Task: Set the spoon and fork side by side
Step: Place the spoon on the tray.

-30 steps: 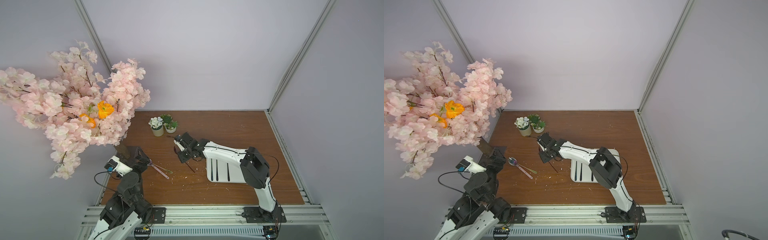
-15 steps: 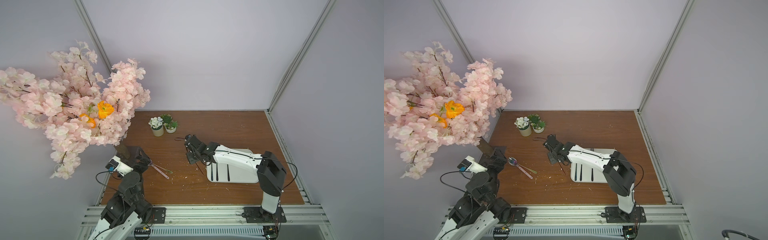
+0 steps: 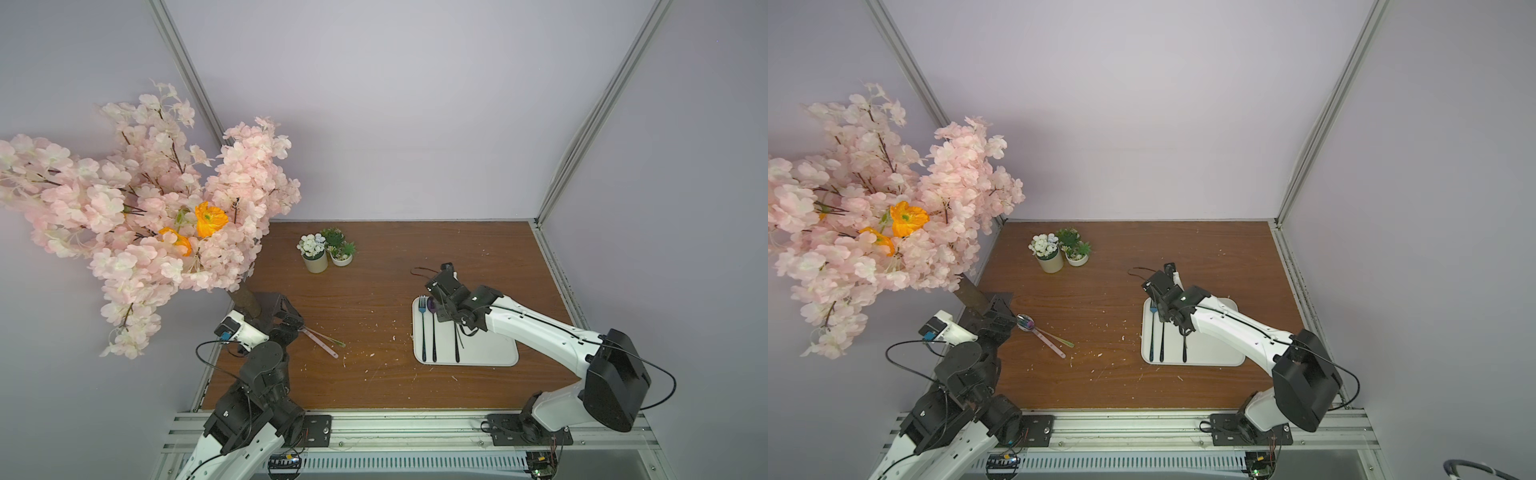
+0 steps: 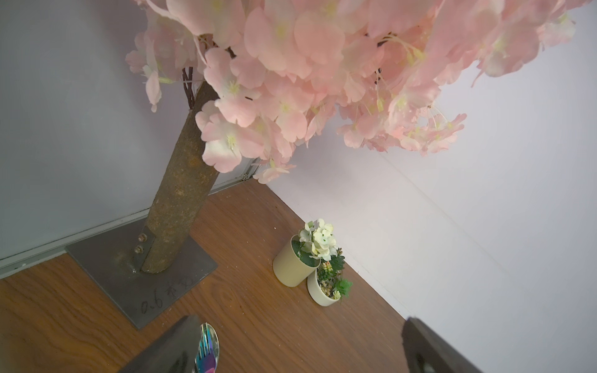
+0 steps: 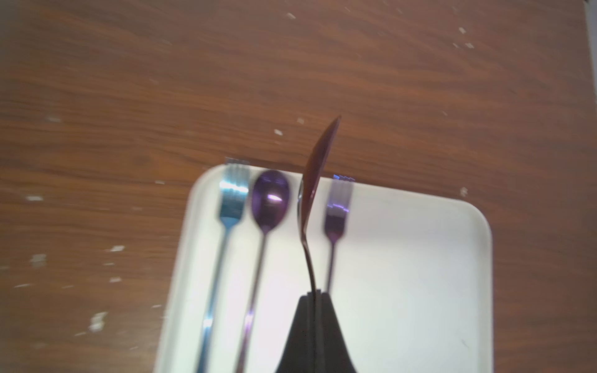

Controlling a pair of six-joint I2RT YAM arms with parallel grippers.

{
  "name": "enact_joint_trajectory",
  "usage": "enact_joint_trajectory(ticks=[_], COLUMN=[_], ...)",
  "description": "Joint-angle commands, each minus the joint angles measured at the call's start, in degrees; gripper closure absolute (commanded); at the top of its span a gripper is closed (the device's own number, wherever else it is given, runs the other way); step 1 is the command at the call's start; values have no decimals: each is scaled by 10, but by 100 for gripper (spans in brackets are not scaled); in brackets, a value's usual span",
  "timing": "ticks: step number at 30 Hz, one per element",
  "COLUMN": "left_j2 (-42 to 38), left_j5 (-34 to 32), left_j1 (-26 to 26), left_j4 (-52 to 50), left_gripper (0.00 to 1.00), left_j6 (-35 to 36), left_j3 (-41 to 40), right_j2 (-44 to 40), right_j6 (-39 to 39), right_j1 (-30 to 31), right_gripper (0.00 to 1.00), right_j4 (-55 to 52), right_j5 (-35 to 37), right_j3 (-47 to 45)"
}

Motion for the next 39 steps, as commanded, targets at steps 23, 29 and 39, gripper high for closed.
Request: enact_joint_trajectory(ticks=[23, 29, 39], left_j2=[2, 3, 4], left_j5=[-2, -2, -1], left_j1=[6, 6, 5], left_j4=[-6, -6, -6], left_gripper=[0, 0, 0], left_j6=[2, 2, 0], left_j3=[-3, -2, -5], right_j2=[112, 128, 111], right_j6=[-28, -25, -15], right_j1=[-68, -68, -67], right_gripper=[100, 99, 80], right_j4=[45, 50, 29], right_j5=[-14, -22, -34], right_j3=[-53, -48, -30])
